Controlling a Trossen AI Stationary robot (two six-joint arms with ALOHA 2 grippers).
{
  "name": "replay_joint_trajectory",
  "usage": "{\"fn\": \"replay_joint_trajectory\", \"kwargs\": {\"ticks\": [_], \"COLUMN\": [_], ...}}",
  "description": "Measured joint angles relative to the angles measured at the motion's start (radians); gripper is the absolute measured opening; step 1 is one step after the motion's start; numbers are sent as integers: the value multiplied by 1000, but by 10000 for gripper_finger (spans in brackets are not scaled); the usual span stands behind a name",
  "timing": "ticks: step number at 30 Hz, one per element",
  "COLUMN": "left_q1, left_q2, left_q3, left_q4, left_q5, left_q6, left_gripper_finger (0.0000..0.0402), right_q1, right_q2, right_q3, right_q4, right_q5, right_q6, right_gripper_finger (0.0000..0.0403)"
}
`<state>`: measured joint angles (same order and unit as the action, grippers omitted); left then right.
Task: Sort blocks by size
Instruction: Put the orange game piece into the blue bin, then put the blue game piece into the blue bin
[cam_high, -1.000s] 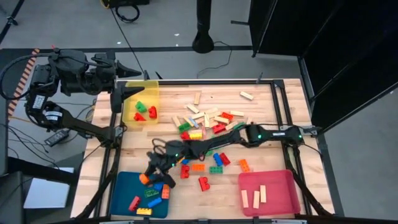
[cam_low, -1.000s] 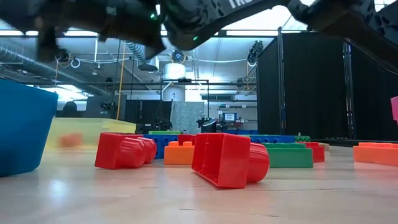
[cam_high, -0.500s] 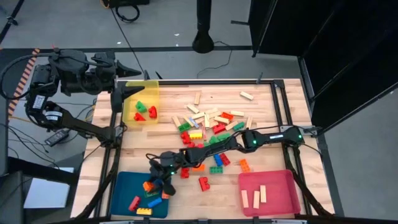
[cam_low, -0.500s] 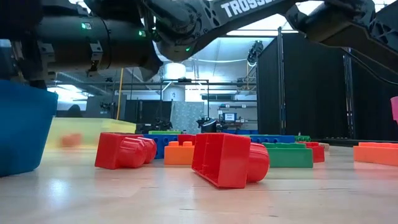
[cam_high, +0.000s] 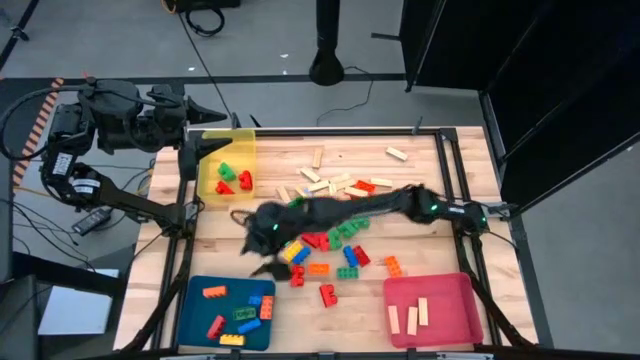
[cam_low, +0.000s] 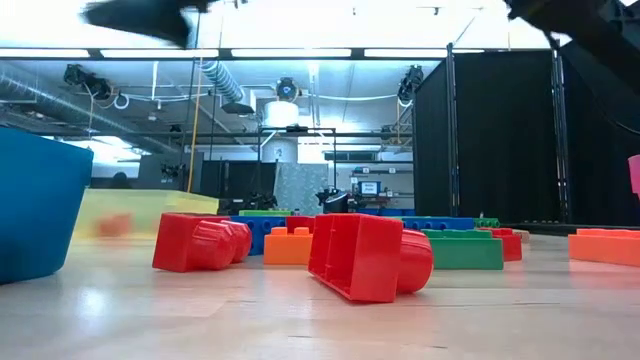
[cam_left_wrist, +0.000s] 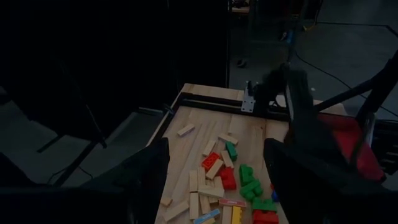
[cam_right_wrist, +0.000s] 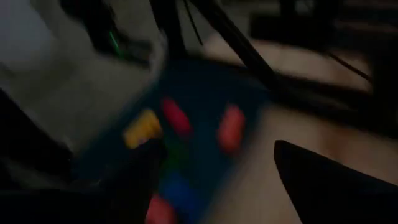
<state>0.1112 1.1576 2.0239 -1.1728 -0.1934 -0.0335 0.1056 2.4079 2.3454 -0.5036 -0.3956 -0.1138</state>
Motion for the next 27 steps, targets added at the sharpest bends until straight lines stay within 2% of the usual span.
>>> {"fn": "replay_joint_trajectory", "kwargs": {"ticks": [2,5,8,11,14,18,23,27], "left_q1": [0,0,0,0,0,0,0,0], "left_q2": [0,0,0,0,0,0,0,0], "left_q3": [0,0,0,0,0,0,0,0], "left_q4": [0,-1,-2,-2,-5,-31,-68,-76], "left_q5": [0,0,-1,-1,-1,-1,-1,-2], "left_q6": [0,1,2,3,3,3,3,10], "left_gripper_finger": [268,268,268,268,268,268,268,268], "right_q1": [-18,-47,-72,-79,-62,1,75,130], "right_q2": [-62,-127,-165,-209,-290,-419,-508,-511], "right_q3": [0,0,-16,-91,-240,-509,-775,-874], "right_q4": [-236,-584,-887,-1051,-1027,-846,-568,-459], "right_q5": [93,213,264,284,364,461,478,479], "right_q6": [-81,-96,-2,112,252,520,877,1019], "right_gripper_finger": [310,298,291,287,286,287,287,286]}}
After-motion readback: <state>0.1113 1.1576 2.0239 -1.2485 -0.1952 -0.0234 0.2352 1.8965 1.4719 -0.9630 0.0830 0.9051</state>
